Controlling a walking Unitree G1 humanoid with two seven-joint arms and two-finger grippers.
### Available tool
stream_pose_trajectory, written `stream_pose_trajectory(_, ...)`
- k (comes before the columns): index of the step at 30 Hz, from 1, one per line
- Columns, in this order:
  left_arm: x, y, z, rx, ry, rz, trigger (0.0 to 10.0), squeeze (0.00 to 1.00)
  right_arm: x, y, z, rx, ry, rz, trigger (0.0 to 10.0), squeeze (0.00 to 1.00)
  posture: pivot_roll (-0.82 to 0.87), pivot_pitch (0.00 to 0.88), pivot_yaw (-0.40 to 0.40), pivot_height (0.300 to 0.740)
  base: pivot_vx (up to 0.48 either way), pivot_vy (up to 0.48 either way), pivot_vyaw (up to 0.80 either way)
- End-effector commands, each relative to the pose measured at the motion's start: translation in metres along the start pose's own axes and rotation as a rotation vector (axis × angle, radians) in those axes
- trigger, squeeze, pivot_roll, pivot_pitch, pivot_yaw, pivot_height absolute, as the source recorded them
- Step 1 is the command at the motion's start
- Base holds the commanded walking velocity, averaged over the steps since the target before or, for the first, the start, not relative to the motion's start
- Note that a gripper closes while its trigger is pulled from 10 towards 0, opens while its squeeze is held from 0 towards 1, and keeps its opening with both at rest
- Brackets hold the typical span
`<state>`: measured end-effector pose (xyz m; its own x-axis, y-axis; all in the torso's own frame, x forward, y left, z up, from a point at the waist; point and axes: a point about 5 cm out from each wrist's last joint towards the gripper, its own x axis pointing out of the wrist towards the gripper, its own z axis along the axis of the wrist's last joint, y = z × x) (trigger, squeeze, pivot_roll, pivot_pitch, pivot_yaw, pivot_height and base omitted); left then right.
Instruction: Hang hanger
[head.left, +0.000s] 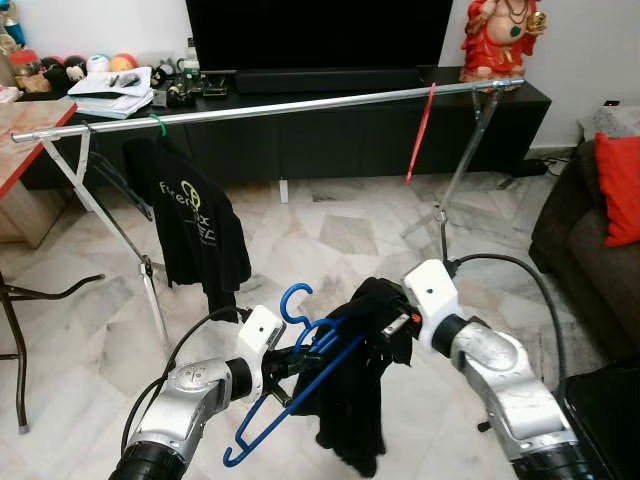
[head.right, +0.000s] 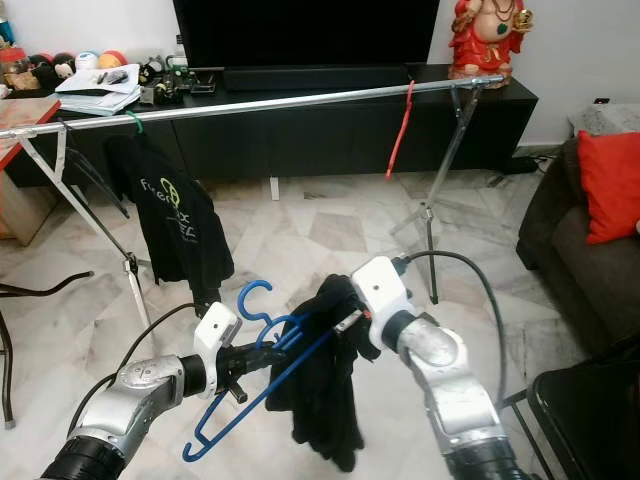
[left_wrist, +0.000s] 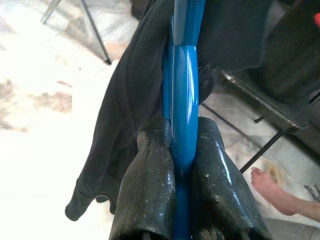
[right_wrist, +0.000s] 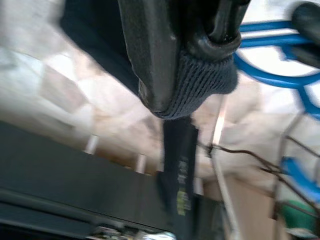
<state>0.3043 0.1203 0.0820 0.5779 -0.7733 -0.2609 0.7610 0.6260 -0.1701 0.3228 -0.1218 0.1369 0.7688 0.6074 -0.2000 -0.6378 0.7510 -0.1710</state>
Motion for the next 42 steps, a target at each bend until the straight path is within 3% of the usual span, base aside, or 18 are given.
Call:
stream_pose_trajectory(1, -0.003, -0.002, 0.005, 0.006, -0.027, -0.024, 10.0, 0.0, 0.004, 0.005, 0.012, -0.009, -0.038, 0.065, 10.0, 0.0, -0.05, 0.08, -0.014, 0.74, 0.0, 0.0, 0.0)
stream_pose_trajectory(9, -0.007, -0.009, 0.01, -0.009, -0.042, -0.108, 10.0, 0.0, -0.001, 0.031, 0.017, -0.146, -0.052, 0.399, 10.0, 0.0, -0.05, 0.086, -0.013, 0.74, 0.0, 0.0, 0.0)
stream_pose_trajectory(17, -0.008, -0.012, 0.012, -0.021, -0.039, -0.137, 10.0, 0.0, -0.015, 0.042, 0.026, -0.171, -0.1, 0.602, 10.0, 0.0, -0.05, 0.09, -0.006, 0.74, 0.0, 0.0, 0.0)
stream_pose_trajectory(22, -0.007, -0.011, 0.012, -0.02, -0.043, -0.121, 10.0, 0.0, -0.014, 0.035, 0.019, -0.196, -0.056, 0.536, 10.0, 0.0, -0.05, 0.091, -0.006, 0.74, 0.0, 0.0, 0.0)
stream_pose_trajectory(24, -0.006, -0.01, 0.013, -0.021, -0.047, -0.102, 10.0, 0.0, -0.008, 0.014, 0.005, -0.183, 0.027, 0.347, 10.0, 0.0, -0.05, 0.092, -0.005, 0.74, 0.0, 0.0, 0.0)
stream_pose_trajectory(41, -0.008, -0.011, 0.012, -0.029, -0.046, -0.109, 10.0, 0.0, -0.001, 0.014, 0.014, -0.191, -0.021, 0.304, 10.0, 0.0, -0.05, 0.09, -0.013, 0.74, 0.0, 0.0, 0.0)
stream_pose_trajectory(42, -0.008, -0.011, 0.012, -0.03, -0.046, -0.109, 10.0, 0.0, -0.001, 0.015, 0.014, -0.182, -0.022, 0.309, 10.0, 0.07, -0.05, 0.092, -0.014, 0.74, 0.0, 0.0, 0.0)
